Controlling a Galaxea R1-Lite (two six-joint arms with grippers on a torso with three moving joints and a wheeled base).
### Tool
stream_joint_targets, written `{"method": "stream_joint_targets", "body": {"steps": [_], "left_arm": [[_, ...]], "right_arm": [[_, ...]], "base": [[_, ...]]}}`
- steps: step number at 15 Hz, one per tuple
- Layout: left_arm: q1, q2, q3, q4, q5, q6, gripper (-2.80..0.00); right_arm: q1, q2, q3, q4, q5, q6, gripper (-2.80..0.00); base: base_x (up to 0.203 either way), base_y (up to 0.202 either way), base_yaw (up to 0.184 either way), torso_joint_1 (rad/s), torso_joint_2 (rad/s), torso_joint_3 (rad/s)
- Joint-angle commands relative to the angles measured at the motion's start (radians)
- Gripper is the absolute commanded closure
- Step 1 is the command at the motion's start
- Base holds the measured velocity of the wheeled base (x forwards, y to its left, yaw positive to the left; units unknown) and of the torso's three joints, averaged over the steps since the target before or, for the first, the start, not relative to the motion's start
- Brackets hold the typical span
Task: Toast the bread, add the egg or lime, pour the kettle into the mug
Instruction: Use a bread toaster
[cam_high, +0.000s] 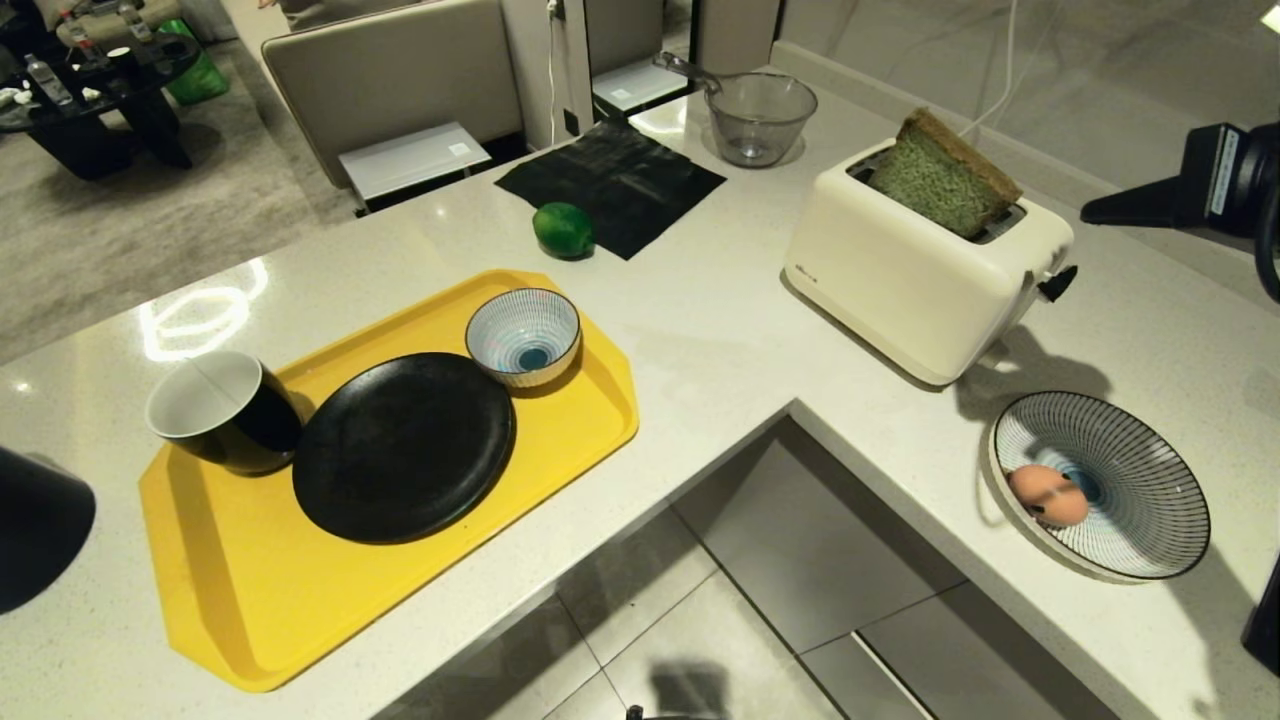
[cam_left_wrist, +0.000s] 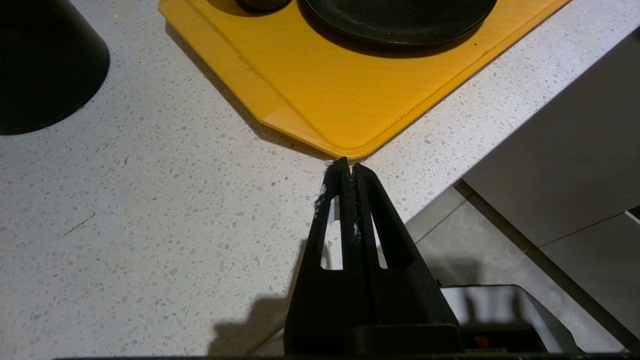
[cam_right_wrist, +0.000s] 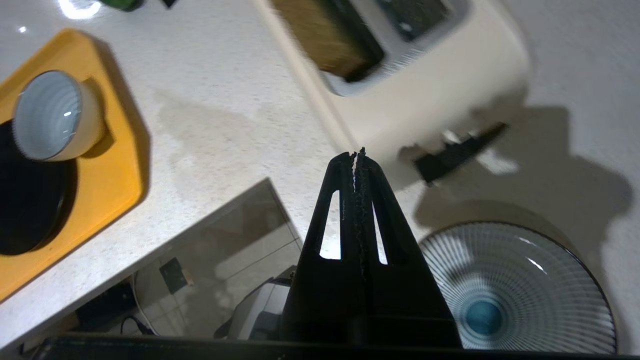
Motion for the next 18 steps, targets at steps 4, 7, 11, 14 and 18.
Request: {"method": "stream_joint_targets", "body": {"steps": [4, 7, 11, 14, 18], "left_arm": [[0.0, 0.001, 0.0, -0.001, 0.0, 0.0, 0.0], [0.0, 0.001, 0.0, -0.001, 0.0, 0.0, 0.0], [0.0, 0.001, 0.0, -0.001, 0.0, 0.0, 0.0], [0.0, 0.001, 0.0, -0.001, 0.0, 0.0, 0.0], [0.0, 0.001, 0.0, -0.001, 0.0, 0.0, 0.0]], "right_arm": [[-0.195, -0.073, 0.22, -0.124, 0.169, 0.117, 0.0], [-0.269, -0.126, 0.392, -0.381, 0.336, 0.246, 0.0], [-0.31, -0.098, 0.52, -0.676, 0.434, 0.383, 0.0], [-0.311, -0.062, 0.514, -0.684, 0.448, 0.383, 0.0], [-0.311, -0.008, 0.502, -0.686, 0.442, 0.377, 0.0]], "base": [[0.0, 0.0, 0.0, 0.0, 0.0, 0.0], [0.0, 0.0, 0.0, 0.0, 0.0, 0.0], [0.0, 0.0, 0.0, 0.0, 0.0, 0.0], [0.0, 0.0, 0.0, 0.0, 0.0, 0.0], [0.0, 0.0, 0.0, 0.0, 0.0, 0.0]]}}
